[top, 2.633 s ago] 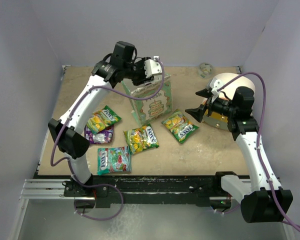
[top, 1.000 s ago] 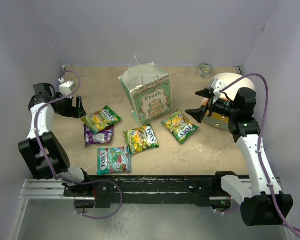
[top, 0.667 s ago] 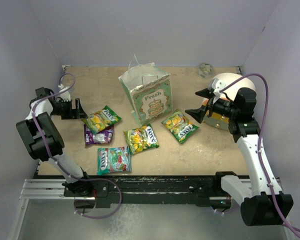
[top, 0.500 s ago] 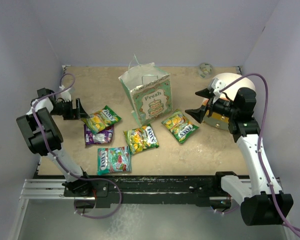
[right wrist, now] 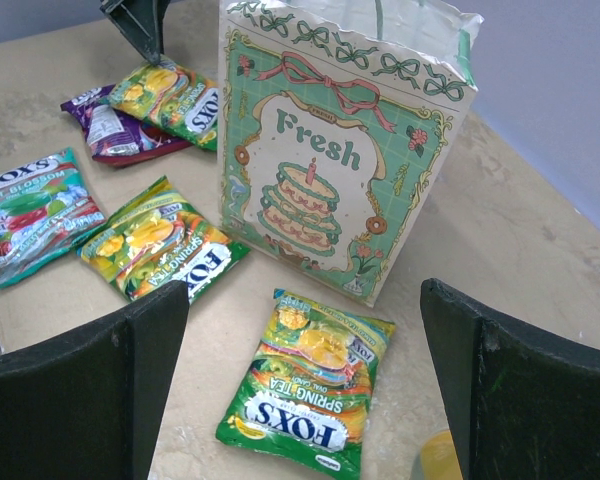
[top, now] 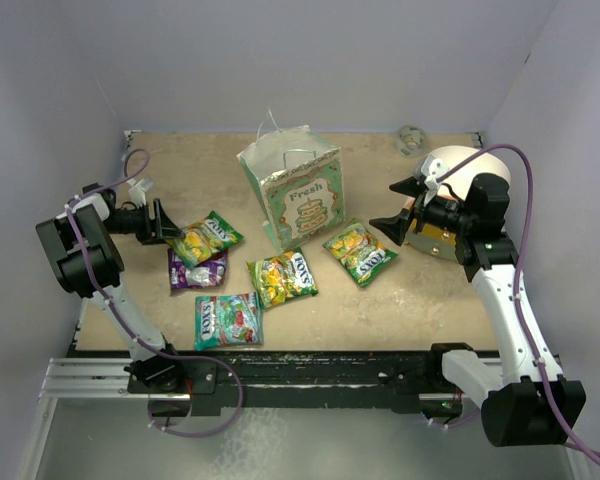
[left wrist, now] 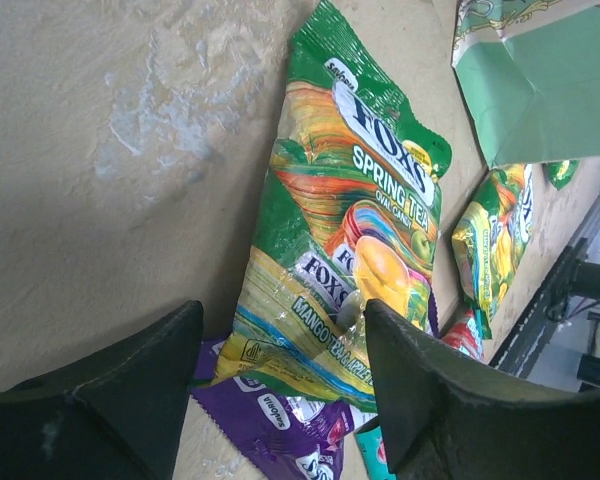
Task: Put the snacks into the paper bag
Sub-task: Pick up the snack from the center of the board.
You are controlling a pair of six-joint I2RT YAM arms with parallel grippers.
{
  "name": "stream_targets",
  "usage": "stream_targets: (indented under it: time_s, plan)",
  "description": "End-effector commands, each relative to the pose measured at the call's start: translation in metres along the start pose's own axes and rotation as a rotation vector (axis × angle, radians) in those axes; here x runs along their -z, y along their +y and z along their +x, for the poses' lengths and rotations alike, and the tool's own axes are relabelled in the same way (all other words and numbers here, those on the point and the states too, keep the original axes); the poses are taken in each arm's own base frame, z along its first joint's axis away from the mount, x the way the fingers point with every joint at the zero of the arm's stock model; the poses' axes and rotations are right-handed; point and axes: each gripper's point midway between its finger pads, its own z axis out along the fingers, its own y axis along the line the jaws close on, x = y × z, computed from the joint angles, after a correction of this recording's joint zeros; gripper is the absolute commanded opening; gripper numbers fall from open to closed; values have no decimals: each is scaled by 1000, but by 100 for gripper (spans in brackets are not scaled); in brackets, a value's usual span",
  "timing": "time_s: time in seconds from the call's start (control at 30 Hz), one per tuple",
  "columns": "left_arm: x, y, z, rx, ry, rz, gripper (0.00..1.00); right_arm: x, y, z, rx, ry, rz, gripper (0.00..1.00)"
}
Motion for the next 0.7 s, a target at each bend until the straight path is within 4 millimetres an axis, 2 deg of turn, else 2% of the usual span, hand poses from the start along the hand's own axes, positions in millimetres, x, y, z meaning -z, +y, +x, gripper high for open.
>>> stream_targets:
  time_s: [0.0, 0.27, 0.5, 0.67]
  plan:
    - [-4, -14, -6, -21, -12, 80, 66, 0, -3, -7, 32, -24, 9, 100]
    - [-11, -23, 0, -30, 11, 98, 53, 0, -4, -8, 36, -26, 13, 100]
    - [-1, -41, -13, -105, -15, 88, 33, 0, -4, -7, 34, -24, 15, 100]
    - [8, -67, -23, -189, -29, 97, 14, 0, -5, -7, 36, -23, 18, 100]
